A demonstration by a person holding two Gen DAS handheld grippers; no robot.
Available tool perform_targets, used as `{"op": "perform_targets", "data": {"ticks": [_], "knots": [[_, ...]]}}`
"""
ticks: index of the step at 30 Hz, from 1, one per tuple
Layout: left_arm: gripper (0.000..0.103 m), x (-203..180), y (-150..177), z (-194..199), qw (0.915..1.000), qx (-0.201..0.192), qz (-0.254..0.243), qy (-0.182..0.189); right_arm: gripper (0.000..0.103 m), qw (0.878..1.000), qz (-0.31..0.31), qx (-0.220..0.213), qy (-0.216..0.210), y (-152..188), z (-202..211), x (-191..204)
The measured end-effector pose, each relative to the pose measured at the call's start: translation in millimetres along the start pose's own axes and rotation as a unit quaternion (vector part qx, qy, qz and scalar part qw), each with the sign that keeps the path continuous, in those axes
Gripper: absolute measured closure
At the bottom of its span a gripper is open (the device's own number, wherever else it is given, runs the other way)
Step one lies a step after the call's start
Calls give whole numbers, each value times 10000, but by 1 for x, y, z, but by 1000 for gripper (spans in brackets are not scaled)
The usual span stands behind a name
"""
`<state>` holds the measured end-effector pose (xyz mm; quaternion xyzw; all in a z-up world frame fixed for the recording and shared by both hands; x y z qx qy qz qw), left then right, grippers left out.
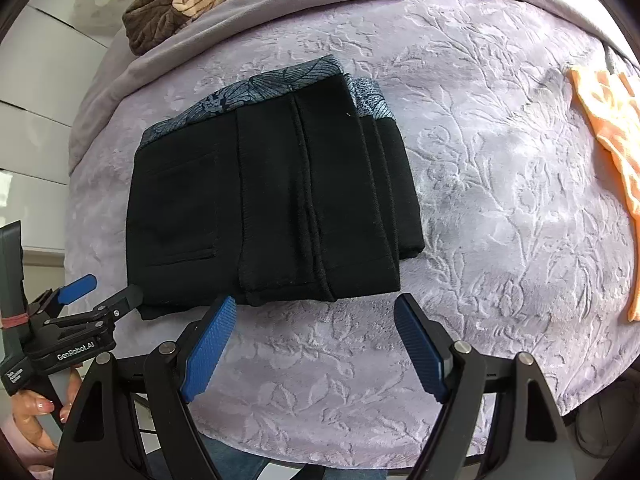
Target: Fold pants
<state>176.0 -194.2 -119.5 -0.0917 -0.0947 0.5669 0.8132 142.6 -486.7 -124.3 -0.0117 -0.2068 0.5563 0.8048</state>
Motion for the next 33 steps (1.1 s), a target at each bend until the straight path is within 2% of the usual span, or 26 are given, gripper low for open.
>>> {"op": "perform_targets", "data": {"ticks": [24, 33], "knots": [[1, 4, -25, -16, 9999, -65, 116, -31, 19, 9999, 55, 109, 30, -25, -11, -28], [1, 3, -42, -25, 9990, -257, 95, 341, 19, 9994, -22, 230, -264, -35, -24, -47]]}}
Point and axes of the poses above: each gripper's, at about its wrist camera, not at the fingertips, and z roughly against the way its jaws point, x to its left, y to its underside, the point moved 6 cm from there along -z, roughly the way its jaws point, and after that the axes turned 9 degrees about -x, right-handed, at the moved point
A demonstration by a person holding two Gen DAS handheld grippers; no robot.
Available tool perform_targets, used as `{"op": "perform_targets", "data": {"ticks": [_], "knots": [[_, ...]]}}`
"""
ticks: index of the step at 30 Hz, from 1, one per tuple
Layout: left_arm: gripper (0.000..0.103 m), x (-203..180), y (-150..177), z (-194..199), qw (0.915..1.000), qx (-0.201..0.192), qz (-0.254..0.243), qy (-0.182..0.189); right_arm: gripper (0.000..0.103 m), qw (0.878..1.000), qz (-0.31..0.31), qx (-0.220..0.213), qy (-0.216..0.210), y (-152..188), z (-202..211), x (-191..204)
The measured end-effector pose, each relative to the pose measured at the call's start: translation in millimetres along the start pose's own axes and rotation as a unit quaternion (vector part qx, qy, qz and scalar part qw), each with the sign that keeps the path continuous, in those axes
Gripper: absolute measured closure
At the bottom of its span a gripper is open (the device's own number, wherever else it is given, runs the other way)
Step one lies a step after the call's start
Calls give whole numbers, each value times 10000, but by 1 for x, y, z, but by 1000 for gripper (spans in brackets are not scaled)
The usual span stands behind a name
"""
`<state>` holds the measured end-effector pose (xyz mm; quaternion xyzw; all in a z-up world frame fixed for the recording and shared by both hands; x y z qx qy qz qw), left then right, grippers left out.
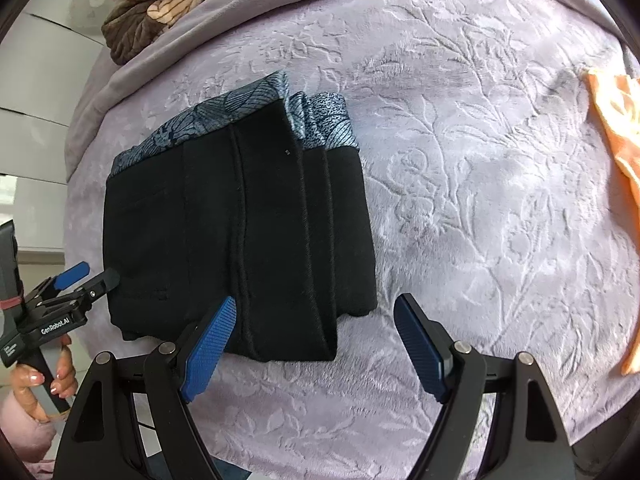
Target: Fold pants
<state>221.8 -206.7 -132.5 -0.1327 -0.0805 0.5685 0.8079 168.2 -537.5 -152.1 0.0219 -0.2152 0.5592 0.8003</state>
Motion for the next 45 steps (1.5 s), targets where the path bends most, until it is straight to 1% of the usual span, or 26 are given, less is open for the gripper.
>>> {"op": "perform_targets", "data": {"ticks": [3, 5, 7, 9, 14, 15, 17, 19, 21, 22, 24, 25, 26, 27, 28, 29, 30, 33, 36, 38, 39, 41, 42, 43, 44, 45], "knots": [[1, 2, -8, -2, 9992, -145, -16, 374, 19, 9998, -8, 13, -206, -5, -5, -7], [1, 3, -12, -7, 9979, -179, -25, 626, 19, 9986, -105, 23, -520, -9, -9, -13], [1, 4, -14, -15, 9947, -119, 19, 1026, 19, 9968, -188, 19, -772, -13, -12, -20], [1, 4, -15, -23, 9923, -51, 50, 1240, 19, 9935, -289, 35, -1098, -16, -19, -25], [1, 1, -20, -41, 9844, -23, 125, 1756, 19, 9811, -591, 244, -1824, -21, -46, -39], [1, -1, -20, -45, 9836, -4, 115, 1798, 19, 9786, -624, 268, -1940, -18, -46, -41], [1, -5, -21, -52, 9820, 9, 105, 1884, 19, 9695, -701, 296, -2328, -20, -54, -39], [1, -9, -24, -57, 9819, -1, 119, 1889, 19, 9617, -715, 291, -2632, -22, -57, -34], [1, -13, -26, -59, 9834, -44, 144, 1810, 19, 9603, -728, 362, -2669, -23, -64, -29], [9, -14, -25, -55, 9843, -86, 168, 1754, 20, 9607, -794, 465, -2619, -22, -71, -27], [24, -18, -27, -47, 9834, -193, 202, 1793, 29, 9642, -829, 566, -2454, -23, -77, -22], [33, -20, -27, -39, 9837, -268, 190, 1767, 32, 9655, -813, 566, -2410, -24, -75, -20], [40, -19, -27, -35, 9829, -315, 173, 1806, 39, 9650, -835, 543, -2425, -23, -69, -18], [44, -19, -27, -29, 9824, -332, 167, 1830, 46, 9642, -857, 525, -2456, -22, -64, -16], [45, -19, -26, -21, 9814, -332, 175, 1881, 51, 9627, -883, 500, -2510, -20, -57, -15], [47, -19, -25, -16, 9806, -344, 190, 1922, 57, 9581, -991, 465, -2646, -17, -47, -15], [48, -18, -23, -9, 9796, -354, 201, 1969, 58, 9564, -1033, 453, -2694, -16, -42, -15], [48, -14, -17, 11, 9795, -317, 170, 1980, 60, 9509, -1154, 442, -2838, -7, -24, -11], [48, -9, -5, 33, 9802, -334, 139, 1947, 60, 9398, -1372, 483, -3093, 6, -7, -4], [48, 0, 7, 46, 9809, -362, 159, 1902, 60, 9369, -1389, 512, -3167, 17, 3, 3], [48, 1, 12, 47, 9817, -364, 165, 1865, 60, 9357, -1390, 520, -3199, 22, 6, 4], [47, 7, 24, 36, 9848, -288, 185, 1701, 60, 9340, -1400, 533, -3244, 34, 10, 9], [45, 8, 27, 29, 9861, -221, 210, 1636, 60, 9364, -1353, 540, -3193, 39, 8, 10], [40, 12, 34, 15, 9891, -101, 234, 1451, 60, 9395, -1304, 554, -3120, 44, 4, 10], [35, 15, 39, 5, 9917, -114, 185, 1267, 60, 9447, -1264, 617, -2962, 52, -5, 11], [21, 16, 39, -1, 9931, -190, 152, 1143, 60, 9490, -1237, 646, -2829, 56, -13, 11]]}}
Point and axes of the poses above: each gripper's, at about its wrist camera, not at the fingertips, and z roughly against the way its jaws point, x to its left, y to its underside, the point moved 6 cm from there along -z, roughly the way its jaws point, and after that the axes turned 9 degrees about -x, right-handed, at the moved point
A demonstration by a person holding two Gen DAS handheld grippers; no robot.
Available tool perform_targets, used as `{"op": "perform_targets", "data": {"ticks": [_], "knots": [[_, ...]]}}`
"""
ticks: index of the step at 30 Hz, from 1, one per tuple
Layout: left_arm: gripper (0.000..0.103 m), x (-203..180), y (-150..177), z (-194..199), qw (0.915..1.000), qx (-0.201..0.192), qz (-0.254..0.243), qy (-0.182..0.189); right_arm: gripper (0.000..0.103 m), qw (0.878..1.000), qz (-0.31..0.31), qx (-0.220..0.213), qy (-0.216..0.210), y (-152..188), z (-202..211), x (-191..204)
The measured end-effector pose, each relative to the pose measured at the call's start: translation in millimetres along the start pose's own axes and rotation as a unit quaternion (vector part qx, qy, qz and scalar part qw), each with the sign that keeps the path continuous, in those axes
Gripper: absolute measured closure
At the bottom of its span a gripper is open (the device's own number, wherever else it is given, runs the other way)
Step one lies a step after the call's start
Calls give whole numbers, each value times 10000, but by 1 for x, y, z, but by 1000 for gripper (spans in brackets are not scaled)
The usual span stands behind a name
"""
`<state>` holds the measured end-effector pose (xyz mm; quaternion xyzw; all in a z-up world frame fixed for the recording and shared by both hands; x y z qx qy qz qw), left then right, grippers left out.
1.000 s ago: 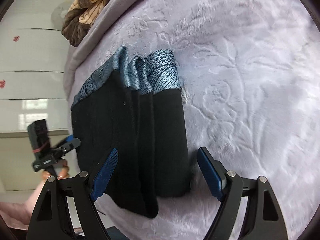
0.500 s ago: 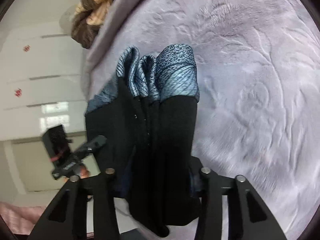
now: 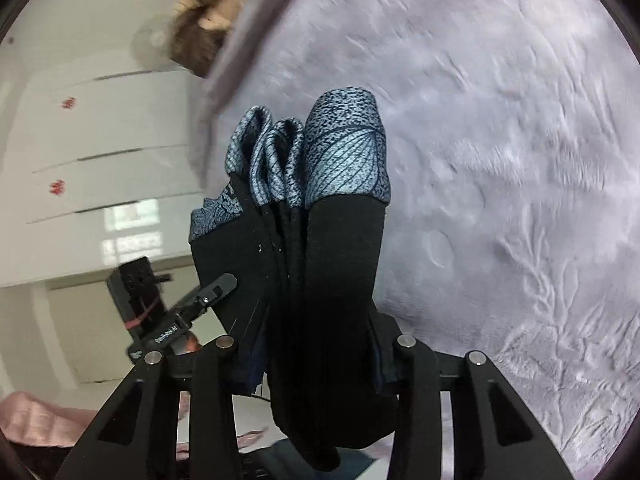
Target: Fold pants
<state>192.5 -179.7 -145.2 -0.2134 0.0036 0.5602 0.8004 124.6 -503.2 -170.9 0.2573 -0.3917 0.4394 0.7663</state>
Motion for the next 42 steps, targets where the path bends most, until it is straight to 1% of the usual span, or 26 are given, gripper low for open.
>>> {"op": "perform_targets", "data": {"ticks": [1, 2, 3, 4, 5, 6, 7, 8, 9, 11, 13, 14, 15, 18, 20, 23, 25, 28, 29, 30, 32, 34, 38, 40, 42], "knots": [[10, 5, 0, -5, 9998, -119, -58, -169, 60, 9996, 89, -19, 256, 2, -7, -8], [6, 7, -2, -7, 9996, -145, -79, -234, 58, 9992, 119, -69, 378, 2, -9, -13], [1, 9, -3, -8, 9995, -143, -80, -279, 53, 9988, 110, -132, 466, 1, -10, -17], [1, 10, -4, -9, 9995, -116, -62, -282, 50, 9979, 127, -196, 604, 0, -10, -20], [1, 9, -4, -9, 9995, -67, -52, -293, 44, 9955, 254, -229, 880, 1, -10, -22], [1, 9, -4, -9, 9994, -43, -55, -335, 40, 9930, 399, -245, 1088, 2, -9, -22], [1, 6, -5, -8, 9991, -23, -88, -421, 39, 9899, 554, -271, 1278, 2, -7, -21], [1, 3, -4, -2, 9983, -10, -137, -562, 36, 9853, 725, -307, 1515, 4, -5, -17], [1, 0, -2, 2, 9975, -5, -167, -693, 33, 9826, 800, -321, 1647, 5, -3, -15], [1, -5, -4, 12, 9944, -19, -214, -1031, 29, 9715, 972, -384, 2130, 5, 5, -9], [1, -9, -3, 25, 9925, -106, -223, -1195, 28, 9652, 1003, -422, 2379, 8, 15, -5], [1, -12, -2, 34, 9916, -155, -198, -1273, 26, 9629, 994, -447, 2467, 9, 23, -4], [1, -16, -2, 39, 9910, -183, -177, -1316, 22, 9620, 989, -462, 2502, 9, 29, -2], [1, -30, 2, 52, 9876, -244, -87, -1548, 22, 9601, 1067, -503, 2535, 17, 45, 8], [1, -41, 10, 57, 9866, -236, 99, -1609, 20, 9573, 1209, -513, 2574, 27, 58, 14], [1, -54, 21, 61, 9836, -246, 324, -1756, 19, 9571, 1404, -417, 2501, 35, 61, 25], [1, -64, 28, 63, 9825, -255, 463, -1788, 19, 9556, 1553, -343, 2481, 41, 61, 30], [1, -71, 35, 73, 9809, -276, 530, -1853, 19, 9470, 1873, -215, 2601, 46, 57, 36], [1, -74, 35, 77, 9805, -332, 506, -1872, 18, 9422, 1979, -218, 2693, 48, 58, 38], [1, -76, 35, 80, 9798, -365, 466, -1909, 14, 9409, 2012, -242, 2714, 49, 58, 40], [1, -79, 35, 83, 9784, -385, 319, -2006, 0, 9388, 2097, -369, 2707, 50, 59, 49], [1, -81, 34, 84, 9784, -399, 203, -2017, 0, 9343, 2196, -494, 2764, 51, 56, 57], [1, -80, 36, 86, 9797, -425, 8, -1959, 0, 9324, 2102, -623, 2875, 57, 52, 64], [1, -77, 38, 88, 9797, -463, -3, -1948, 0, 9341, 2021, -701, 2859, 63, 52, 67], [1, -74, 43, 89, 9813, -455, 10, -1868, 0, 9307, 1987, -788, 2968, 69, 51, 68]]}}
Point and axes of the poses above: each gripper's, at about its wrist camera, not at the fingertips, and z roughly against the way its jaws point, x to its left, y to its underside, the point moved 6 cm from there along -z, roughly the way its jaws point, and after that the axes turned 9 degrees about -x, right-handed, at the moved point
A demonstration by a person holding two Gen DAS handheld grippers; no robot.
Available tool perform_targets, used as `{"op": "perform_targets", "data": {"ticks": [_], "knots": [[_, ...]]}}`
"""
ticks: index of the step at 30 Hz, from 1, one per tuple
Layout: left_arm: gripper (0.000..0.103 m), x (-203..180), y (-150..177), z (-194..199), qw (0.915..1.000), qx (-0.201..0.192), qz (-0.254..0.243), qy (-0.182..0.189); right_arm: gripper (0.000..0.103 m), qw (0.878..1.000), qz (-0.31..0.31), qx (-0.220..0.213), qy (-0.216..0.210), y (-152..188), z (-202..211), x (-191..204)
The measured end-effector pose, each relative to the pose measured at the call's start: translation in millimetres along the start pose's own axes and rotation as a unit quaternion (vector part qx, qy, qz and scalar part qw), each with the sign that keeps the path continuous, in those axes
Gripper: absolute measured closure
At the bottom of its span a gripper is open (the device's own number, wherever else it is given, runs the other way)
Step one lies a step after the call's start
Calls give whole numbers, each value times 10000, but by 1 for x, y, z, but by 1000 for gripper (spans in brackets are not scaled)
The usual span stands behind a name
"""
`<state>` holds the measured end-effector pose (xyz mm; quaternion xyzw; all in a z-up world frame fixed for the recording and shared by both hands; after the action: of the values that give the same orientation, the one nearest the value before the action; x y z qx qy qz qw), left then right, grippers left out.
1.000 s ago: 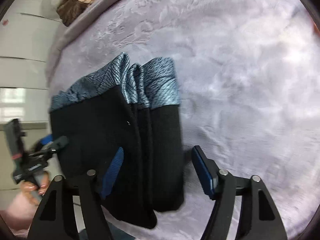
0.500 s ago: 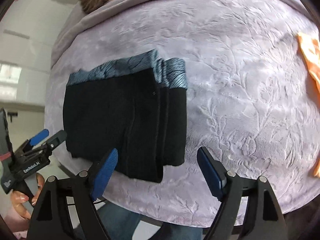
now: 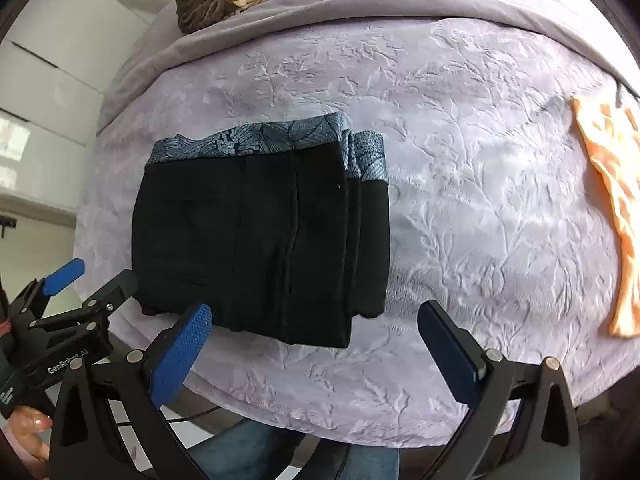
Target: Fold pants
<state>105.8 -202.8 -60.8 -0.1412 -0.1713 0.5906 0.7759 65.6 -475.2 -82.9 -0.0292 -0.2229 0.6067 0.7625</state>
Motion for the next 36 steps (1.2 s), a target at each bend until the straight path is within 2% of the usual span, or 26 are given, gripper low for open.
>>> {"op": "perform_targets", "data": {"ticks": [4, 7, 10, 20, 36], "knots": [[1, 8, 6, 1, 9997, -1, -197, 134, 0, 9996, -174, -116, 208, 12, 5, 10], [1, 16, 7, 4, 9994, -41, -343, 19, 0, 9985, -371, -226, 339, 16, 8, 15], [1, 25, 6, 8, 9995, -116, -288, 42, 0, 9977, -541, -211, 346, 21, 9, 21], [1, 32, 10, 9, 9994, -75, -324, 12, 0, 9968, -214, -144, 758, 30, 13, 43], [1, 38, 25, 14, 9995, -73, -308, 62, 0, 9960, -175, -228, 847, 41, 20, 48]]}}
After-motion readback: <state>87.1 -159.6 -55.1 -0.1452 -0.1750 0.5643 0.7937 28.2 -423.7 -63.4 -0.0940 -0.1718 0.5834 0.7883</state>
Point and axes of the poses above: each gripper's, at about its wrist camera, not at the fingertips, and z roughly against the way its jaws point, x to its left, y to its underside, the point moved 6 cm from there along -z, roughly the way its jaws point, and after that the axes turned 9 degrees about -x, right-handed, at the moved point
